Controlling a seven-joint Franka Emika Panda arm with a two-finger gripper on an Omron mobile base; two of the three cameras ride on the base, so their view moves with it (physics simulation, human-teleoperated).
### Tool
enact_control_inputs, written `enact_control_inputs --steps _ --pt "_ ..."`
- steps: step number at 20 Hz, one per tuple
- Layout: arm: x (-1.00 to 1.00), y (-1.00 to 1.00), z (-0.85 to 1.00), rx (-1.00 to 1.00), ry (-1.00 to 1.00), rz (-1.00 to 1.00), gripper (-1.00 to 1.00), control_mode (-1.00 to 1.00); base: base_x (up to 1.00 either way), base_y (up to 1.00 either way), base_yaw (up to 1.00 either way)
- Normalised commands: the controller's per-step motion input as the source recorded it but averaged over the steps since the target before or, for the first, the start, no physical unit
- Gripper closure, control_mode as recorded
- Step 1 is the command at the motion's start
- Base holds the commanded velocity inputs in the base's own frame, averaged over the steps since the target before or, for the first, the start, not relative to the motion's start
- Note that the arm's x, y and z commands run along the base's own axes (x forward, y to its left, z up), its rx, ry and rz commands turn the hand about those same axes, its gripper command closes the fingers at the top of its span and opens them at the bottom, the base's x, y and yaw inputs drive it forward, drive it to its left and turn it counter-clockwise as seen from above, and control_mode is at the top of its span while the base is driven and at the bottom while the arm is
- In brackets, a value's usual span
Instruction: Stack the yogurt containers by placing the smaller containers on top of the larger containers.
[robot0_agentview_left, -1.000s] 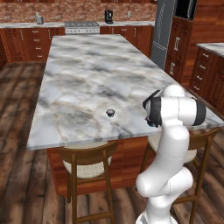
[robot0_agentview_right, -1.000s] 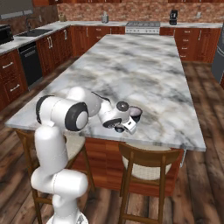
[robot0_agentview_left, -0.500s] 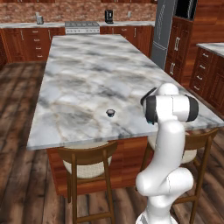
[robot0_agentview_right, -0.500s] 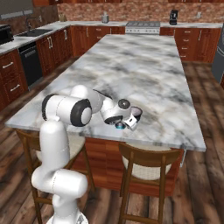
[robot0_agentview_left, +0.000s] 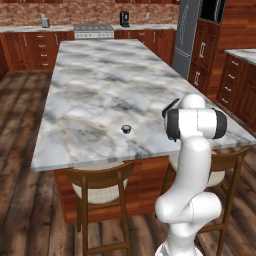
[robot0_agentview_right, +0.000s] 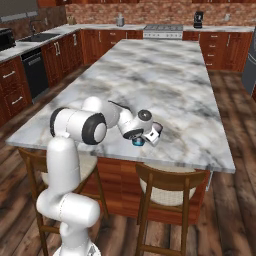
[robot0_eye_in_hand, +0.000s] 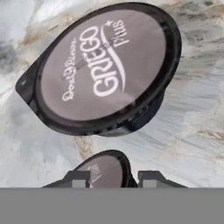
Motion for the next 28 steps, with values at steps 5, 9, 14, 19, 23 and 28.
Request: enact_control_inputs --steps 5,9,14,19,23,28 --pt "0.0 0.01 0.16 0.0 0.04 -0.07 1.0 -1.0 0.0 0.0 0.0" --pt "-0.19 0.0 0.22 0.0 0.16 -0.05 1.0 -1.0 0.0 0.0 0.0" --pt "-0.25 0.05 0.56 0.0 0.09 0.0 1.0 -1.0 0.0 0.0 0.0" --pt "-0.19 0.03 0.77 0.0 0.0 0.0 1.0 -1.0 0.0 0.0 0.0" --pt "-0.06 -0.03 0.48 0.0 -0.06 0.0 1.0 -1.0 0.0 0.0 0.0" --pt "-0.22 -0.18 0.11 0.04 -0.3 0.0 1.0 -1.0 0.0 0.0 0.0"
